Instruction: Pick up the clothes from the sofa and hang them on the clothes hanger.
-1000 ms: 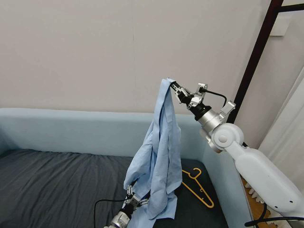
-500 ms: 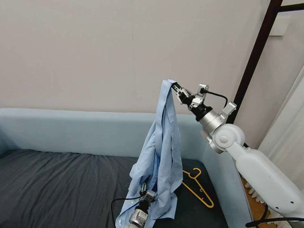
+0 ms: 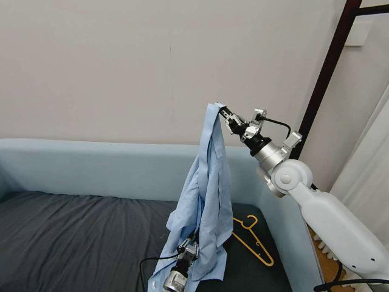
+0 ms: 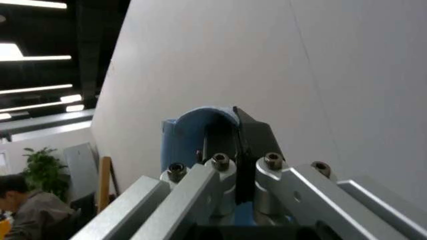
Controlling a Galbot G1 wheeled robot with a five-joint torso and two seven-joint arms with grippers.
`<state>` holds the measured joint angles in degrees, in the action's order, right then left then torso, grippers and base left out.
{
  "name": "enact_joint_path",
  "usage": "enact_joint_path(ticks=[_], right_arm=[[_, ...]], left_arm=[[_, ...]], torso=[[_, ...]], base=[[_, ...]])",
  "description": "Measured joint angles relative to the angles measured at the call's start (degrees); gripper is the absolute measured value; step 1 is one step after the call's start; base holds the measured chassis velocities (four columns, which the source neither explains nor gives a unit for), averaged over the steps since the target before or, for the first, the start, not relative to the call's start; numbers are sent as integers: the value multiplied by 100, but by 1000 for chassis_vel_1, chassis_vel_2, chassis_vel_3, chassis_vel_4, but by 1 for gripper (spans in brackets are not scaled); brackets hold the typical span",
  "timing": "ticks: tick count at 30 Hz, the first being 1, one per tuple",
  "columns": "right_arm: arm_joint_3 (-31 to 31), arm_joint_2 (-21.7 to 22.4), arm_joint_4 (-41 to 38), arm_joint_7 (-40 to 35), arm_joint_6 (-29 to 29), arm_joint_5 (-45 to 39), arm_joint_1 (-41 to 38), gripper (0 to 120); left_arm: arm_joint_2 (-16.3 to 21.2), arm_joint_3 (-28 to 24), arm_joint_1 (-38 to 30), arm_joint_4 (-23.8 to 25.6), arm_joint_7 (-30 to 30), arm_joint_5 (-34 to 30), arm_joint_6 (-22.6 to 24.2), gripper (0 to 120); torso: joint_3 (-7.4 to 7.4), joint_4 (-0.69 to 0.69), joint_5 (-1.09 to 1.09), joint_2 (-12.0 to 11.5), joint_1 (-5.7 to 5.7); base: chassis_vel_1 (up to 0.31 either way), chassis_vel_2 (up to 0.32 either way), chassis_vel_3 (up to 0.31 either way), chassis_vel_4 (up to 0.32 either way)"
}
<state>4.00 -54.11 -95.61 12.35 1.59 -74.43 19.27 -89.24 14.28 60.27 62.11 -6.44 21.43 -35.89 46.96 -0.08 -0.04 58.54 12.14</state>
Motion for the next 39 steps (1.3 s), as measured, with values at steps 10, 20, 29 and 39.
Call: enact_joint_path(ticks=[10, 20, 29, 39], right_arm=[[75, -40, 648, -572, -5, 546, -237, 0], [120, -191, 1167, -672, 40, 773, -389, 0], [-148, -48, 1189, -790, 24, 674, -235, 0], [-842, 228, -167, -1100, -213, -487, 156, 0]], left_arm=[[1051, -137, 737, 2427, 1971, -1818, -621, 0], [2005, 199, 649, 4729, 2931, -3781, -26, 0], [2428, 1023, 524, 5666, 2663, -5566, 495, 0], [1946, 1268, 679, 3917, 2224, -5758, 289, 0]], torso=[[0, 1, 0, 0, -1], [0, 1, -1, 0, 0], [0, 0, 1, 0, 0], [0, 1, -1, 0, 0]], base=[[0, 0, 0, 0], [0, 0, 0, 0], [0, 0, 0, 0], [0, 0, 0, 0]])
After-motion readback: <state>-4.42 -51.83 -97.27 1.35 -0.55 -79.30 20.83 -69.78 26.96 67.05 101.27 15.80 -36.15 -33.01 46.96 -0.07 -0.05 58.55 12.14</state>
